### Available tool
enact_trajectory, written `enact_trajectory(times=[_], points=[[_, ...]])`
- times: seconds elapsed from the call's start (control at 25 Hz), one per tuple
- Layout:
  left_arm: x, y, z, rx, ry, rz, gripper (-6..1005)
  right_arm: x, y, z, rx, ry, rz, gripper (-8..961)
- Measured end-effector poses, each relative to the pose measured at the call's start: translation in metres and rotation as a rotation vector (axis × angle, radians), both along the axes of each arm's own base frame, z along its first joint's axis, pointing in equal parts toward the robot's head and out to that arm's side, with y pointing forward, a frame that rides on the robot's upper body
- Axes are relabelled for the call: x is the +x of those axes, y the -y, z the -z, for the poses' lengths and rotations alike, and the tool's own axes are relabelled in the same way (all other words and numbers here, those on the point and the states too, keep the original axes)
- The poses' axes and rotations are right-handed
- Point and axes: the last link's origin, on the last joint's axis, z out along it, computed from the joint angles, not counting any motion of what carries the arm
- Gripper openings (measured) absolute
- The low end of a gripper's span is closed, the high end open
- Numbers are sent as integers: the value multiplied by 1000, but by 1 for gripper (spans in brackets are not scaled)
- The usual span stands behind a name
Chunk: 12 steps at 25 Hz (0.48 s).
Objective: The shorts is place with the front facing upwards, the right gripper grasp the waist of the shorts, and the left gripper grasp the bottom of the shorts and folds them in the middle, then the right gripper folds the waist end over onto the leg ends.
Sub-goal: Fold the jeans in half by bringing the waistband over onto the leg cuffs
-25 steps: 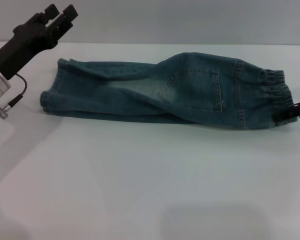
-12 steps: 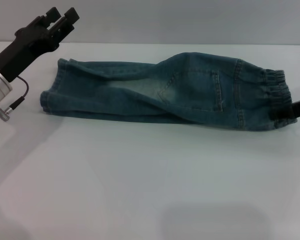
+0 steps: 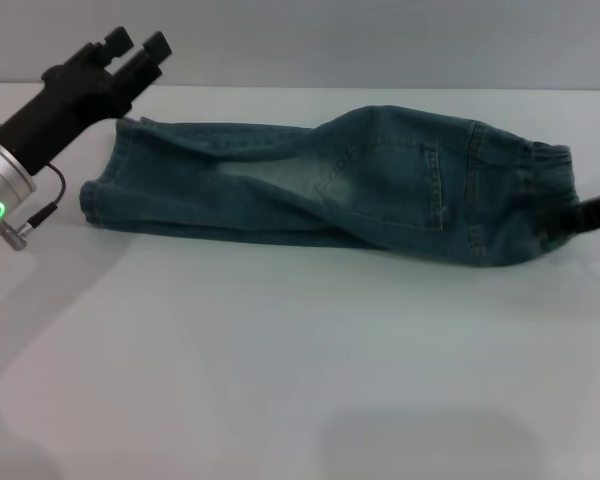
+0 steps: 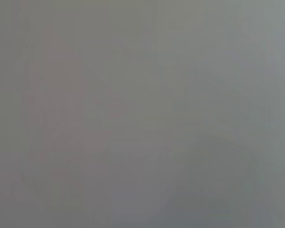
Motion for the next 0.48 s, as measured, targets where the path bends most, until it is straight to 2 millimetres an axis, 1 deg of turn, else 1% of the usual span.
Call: enact_trajectory(times=[0.12, 0.32, 0.48], points=[[2, 2, 7, -7, -32, 20, 565, -15, 6, -14, -2, -65, -44, 36], [10, 3, 22, -35, -68, 60, 562, -41, 17, -48, 34, -85, -108, 13], [20, 4, 39, -79, -92, 98, 540, -57, 25, -70, 53, -85, -136, 13]])
